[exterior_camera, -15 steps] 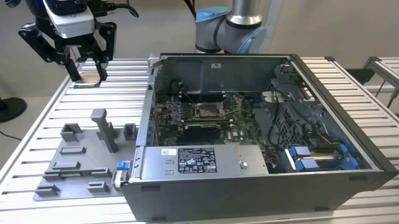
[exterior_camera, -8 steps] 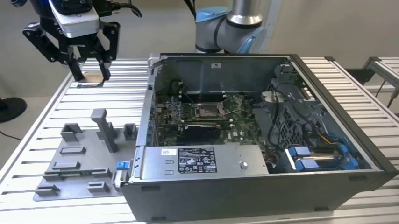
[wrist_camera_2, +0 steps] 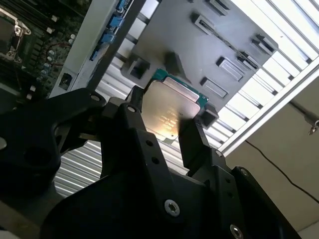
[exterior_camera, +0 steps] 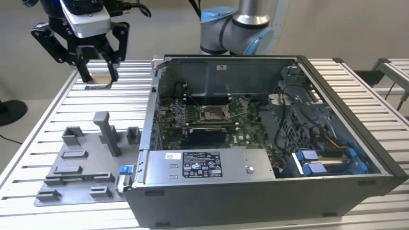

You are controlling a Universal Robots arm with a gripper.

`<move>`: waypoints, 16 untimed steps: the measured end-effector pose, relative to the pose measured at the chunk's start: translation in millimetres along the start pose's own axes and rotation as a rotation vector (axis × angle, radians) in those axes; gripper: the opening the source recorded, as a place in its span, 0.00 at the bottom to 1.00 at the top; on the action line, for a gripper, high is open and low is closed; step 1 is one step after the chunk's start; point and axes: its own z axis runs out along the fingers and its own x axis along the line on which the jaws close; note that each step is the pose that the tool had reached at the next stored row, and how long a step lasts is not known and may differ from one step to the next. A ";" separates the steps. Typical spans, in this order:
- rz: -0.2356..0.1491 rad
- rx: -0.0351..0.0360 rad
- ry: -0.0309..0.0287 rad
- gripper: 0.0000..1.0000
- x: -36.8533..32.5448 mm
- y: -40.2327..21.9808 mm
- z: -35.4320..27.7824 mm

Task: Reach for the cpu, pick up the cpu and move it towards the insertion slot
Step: 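Pick up the cpu and move it towards the insertion slot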

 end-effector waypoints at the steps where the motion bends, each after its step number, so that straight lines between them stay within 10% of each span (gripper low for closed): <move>1: 0.000 0.0000 0.0000 0.00 -2.2 0.3 0.0; 16: 0.000 0.0001 0.0002 0.00 -34.4 3.7 0.1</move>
